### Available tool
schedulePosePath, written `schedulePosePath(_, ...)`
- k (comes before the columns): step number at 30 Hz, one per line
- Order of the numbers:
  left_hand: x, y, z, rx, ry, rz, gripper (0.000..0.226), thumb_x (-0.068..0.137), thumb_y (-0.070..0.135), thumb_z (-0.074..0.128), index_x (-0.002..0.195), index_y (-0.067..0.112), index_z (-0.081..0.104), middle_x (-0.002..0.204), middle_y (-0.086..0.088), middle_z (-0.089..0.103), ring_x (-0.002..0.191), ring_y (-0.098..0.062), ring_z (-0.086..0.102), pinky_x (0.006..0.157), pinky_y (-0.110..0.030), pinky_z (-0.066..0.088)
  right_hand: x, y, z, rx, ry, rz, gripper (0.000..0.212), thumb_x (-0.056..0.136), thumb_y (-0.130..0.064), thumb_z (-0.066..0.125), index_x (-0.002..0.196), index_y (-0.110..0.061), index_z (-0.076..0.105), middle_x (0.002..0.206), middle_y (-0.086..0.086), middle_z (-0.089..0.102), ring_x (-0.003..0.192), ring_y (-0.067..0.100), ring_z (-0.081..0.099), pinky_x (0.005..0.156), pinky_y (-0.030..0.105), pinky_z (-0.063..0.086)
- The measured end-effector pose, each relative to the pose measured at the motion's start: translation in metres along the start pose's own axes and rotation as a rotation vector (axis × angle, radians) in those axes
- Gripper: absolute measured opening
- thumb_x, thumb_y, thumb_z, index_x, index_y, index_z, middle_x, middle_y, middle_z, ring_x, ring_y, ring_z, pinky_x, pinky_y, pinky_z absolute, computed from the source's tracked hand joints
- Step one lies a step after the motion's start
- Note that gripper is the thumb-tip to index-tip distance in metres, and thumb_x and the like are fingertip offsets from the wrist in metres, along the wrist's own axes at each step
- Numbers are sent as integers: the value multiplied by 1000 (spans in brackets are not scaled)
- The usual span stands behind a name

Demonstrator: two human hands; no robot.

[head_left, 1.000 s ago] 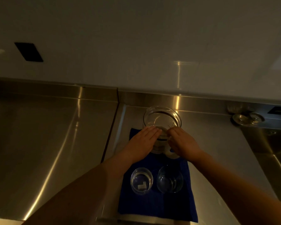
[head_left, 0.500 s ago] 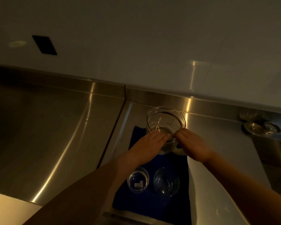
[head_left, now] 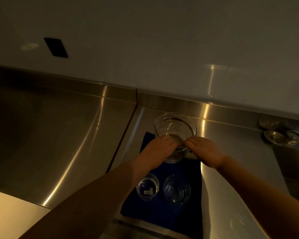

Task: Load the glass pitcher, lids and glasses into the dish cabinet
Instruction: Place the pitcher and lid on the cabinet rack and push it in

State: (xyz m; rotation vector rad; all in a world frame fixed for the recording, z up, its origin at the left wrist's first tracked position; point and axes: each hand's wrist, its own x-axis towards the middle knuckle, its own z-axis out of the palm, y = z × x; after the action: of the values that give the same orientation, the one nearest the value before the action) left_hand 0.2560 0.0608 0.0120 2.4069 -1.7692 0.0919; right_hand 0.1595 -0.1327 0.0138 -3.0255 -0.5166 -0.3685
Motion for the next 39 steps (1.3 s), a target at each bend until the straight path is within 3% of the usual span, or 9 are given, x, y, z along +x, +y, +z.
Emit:
schedulePosePath(5,4,9,5,-47,38,1,53,95,9,50,145,13,32,145,-5,39,132,-18,34,104,-27,33,-2,12,-2,-11,-43,-32,49,63,-4,81,108,-9,64,97,11,65,82,26,65,63,34,56)
schedulePosePath(9,2,5,5,-63,27,-1,52,94,10,50,144,13,34,143,-5,41,131,-18,36,104,-28,34,-1,5,1,3,-9,45,43,63,-6,81,102,-10,65,95,10,66,84,27,64,67,33,53)
schedulePosePath(14,-5,-10,2,-77,71,-9,48,94,10,49,141,15,39,141,-4,45,129,-19,37,102,-21,23,4,-16,10,29,27,92,32,66,-13,80,94,-7,65,88,11,66,79,30,62,71,37,51)
schedulePosePath(18,-6,-6,7,-117,78,-73,47,91,10,54,137,10,44,138,-11,49,133,-26,36,110,-27,20,16,-22,15,19,-63,178,30,71,-21,75,98,-11,65,92,10,68,85,30,63,78,37,45)
schedulePosePath(22,-4,-2,15,-98,39,-94,49,89,10,57,136,5,44,133,-12,52,130,-26,41,115,-29,12,25,-24,14,16,-115,223,19,80,-22,68,97,-14,67,82,10,69,77,29,65,70,32,44)
schedulePosePath(27,-11,-3,8,-99,31,-62,50,86,12,61,133,4,46,132,-14,53,128,-26,43,113,-26,3,29,-28,7,69,-27,191,17,64,-11,80,78,-9,70,56,11,63,48,29,61,49,28,45)
schedulePosePath(30,-16,-2,4,-104,46,-49,53,86,6,56,138,3,42,138,-15,47,132,-26,38,114,-24,-1,28,-29,7,74,-24,215,12,73,-13,75,84,-9,72,65,15,66,59,32,64,58,32,47)
schedulePosePath(35,-26,3,6,-25,33,-59,59,94,9,44,148,7,22,154,-10,23,144,-20,15,107,-16,-21,25,-28,13,34,-56,215,19,87,-22,62,101,-13,70,82,14,69,76,31,66,69,33,45)
schedulePosePath(39,-37,9,10,-2,28,-81,62,97,13,39,151,10,10,159,-7,7,146,-17,1,104,-15,-25,17,-30,19,-10,-12,184,25,74,-15,75,96,-12,64,81,10,68,73,29,64,66,34,47)
